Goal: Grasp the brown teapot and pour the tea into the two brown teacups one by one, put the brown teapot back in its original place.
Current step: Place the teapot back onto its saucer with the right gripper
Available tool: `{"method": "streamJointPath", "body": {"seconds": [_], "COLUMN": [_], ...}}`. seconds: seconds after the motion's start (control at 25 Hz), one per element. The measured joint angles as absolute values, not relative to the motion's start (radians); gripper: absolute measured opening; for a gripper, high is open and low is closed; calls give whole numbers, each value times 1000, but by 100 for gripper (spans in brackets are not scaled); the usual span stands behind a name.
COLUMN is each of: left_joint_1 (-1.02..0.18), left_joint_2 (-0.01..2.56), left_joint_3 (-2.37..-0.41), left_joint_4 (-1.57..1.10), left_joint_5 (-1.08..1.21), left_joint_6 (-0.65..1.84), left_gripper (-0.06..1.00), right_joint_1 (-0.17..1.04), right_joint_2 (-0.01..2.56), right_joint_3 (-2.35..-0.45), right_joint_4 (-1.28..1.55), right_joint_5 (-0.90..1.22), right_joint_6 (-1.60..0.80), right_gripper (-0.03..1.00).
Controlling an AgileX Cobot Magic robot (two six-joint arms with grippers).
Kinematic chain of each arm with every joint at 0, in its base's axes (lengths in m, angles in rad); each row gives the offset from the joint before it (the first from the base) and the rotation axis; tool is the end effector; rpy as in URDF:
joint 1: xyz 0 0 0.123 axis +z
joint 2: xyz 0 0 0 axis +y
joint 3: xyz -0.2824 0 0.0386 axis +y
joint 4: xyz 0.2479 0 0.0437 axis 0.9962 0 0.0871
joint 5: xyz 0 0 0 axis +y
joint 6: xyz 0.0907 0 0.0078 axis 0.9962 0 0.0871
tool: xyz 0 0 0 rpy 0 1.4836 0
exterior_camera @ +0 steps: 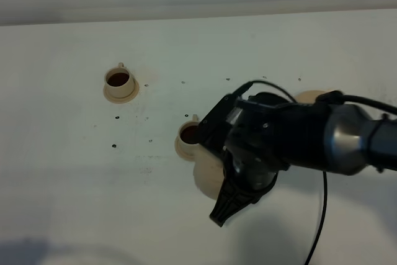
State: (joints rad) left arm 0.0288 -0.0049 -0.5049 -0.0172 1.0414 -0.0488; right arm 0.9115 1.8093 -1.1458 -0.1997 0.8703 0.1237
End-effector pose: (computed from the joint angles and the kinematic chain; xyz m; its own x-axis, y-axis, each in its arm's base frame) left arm -0.0054 -0.0015 0.2801 -0.4281 -0.0698 -0.9010 -0.0401 0.9975 -0.0582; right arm 0.2182 0.2590 0.1809 -0.6024 -0.7871 -0.1328 -0.7725 0.6168 -0.1511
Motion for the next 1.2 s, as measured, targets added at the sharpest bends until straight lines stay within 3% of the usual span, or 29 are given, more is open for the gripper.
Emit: {"method": "streamJointPath", "body": {"seconds": [0.24,0.84,1.2], "left_joint_1": [29,29,29], "left_joint_2": [-5,-5,-5], "left_joint_3": [-505,-505,-505], "left_joint_4": [-17,-17,-17], "left_joint_5": [1041,1041,1041], "left_joint_6": [-49,-49,-49], "left_gripper": [52,52,52], "right_joint_1": [867,428,364], "right_joint_2": [1706,1731,1874], "right_joint_3": [-1146,-1145,-1144], "right_joint_4": [-307,-320,-317], "right_joint_5": [953,840,757], "right_joint_6": [207,223,192], "right_gripper": [13,13,13]}}
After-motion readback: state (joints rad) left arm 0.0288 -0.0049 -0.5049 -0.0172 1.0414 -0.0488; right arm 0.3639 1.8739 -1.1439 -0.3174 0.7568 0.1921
